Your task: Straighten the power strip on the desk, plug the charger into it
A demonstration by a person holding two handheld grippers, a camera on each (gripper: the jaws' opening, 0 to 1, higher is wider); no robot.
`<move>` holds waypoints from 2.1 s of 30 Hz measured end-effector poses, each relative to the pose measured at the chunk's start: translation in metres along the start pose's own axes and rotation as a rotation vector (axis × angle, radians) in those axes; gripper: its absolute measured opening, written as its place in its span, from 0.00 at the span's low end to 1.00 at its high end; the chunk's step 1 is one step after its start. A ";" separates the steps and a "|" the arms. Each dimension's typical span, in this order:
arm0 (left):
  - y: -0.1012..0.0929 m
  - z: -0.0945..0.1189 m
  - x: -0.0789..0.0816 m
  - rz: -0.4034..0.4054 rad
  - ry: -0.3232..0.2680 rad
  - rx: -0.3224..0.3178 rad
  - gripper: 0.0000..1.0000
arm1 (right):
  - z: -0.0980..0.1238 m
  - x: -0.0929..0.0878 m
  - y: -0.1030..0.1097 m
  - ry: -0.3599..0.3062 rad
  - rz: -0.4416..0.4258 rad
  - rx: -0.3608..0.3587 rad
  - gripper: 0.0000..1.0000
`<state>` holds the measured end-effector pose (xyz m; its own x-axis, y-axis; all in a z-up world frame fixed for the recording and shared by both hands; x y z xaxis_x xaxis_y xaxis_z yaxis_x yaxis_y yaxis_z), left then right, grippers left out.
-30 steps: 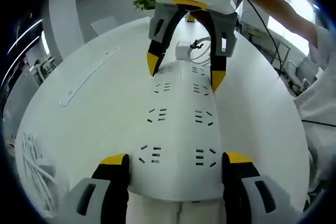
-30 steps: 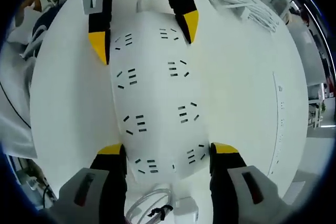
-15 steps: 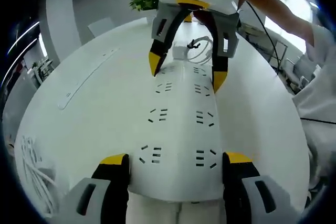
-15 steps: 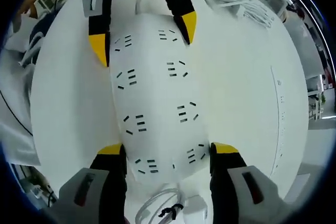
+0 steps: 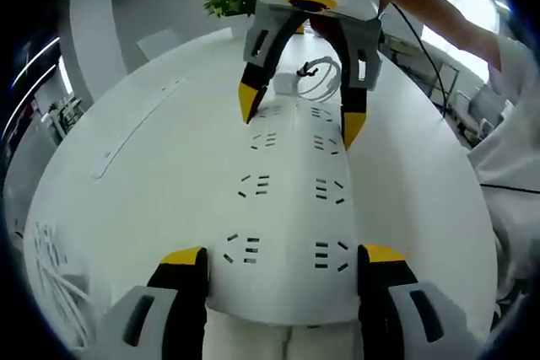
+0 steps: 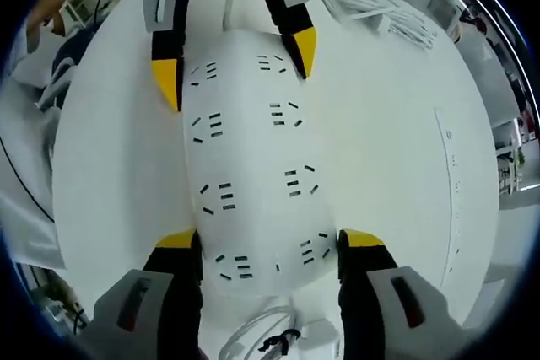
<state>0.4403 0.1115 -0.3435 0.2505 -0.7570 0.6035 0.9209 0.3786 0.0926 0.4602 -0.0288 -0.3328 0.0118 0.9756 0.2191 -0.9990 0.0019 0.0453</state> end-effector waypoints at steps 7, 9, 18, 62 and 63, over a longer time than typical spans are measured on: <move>0.000 0.000 0.000 -0.001 0.000 -0.001 0.73 | -0.003 0.004 0.003 -0.059 0.049 0.024 0.74; 0.000 0.000 0.000 -0.001 0.000 -0.001 0.73 | 0.001 0.005 0.005 -0.067 0.072 0.020 0.74; 0.000 0.001 0.000 -0.001 -0.001 -0.002 0.73 | 0.060 0.018 0.006 -0.343 0.032 -0.002 0.73; 0.001 0.001 -0.001 0.006 0.001 0.004 0.73 | 0.041 -0.098 -0.036 0.150 0.163 -0.045 0.30; 0.001 0.001 -0.001 0.006 0.001 0.004 0.73 | 0.041 -0.098 -0.036 0.153 0.164 -0.043 0.30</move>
<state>0.4407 0.1134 -0.3430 0.2563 -0.7552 0.6034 0.9183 0.3850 0.0918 0.4967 -0.1336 -0.3164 -0.1547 0.9855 0.0700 -0.9879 -0.1536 -0.0208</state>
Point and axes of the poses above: the point that each gripper's makers call its tool centre point, and the gripper's own axes: z roughly backward along the fingers, y roughly to its left, x roughly out of its top, the point moved 4 cm from there along z, roughly backward along the fingers, and after that the axes turned 9 degrees about x, right-handed, at the moved point
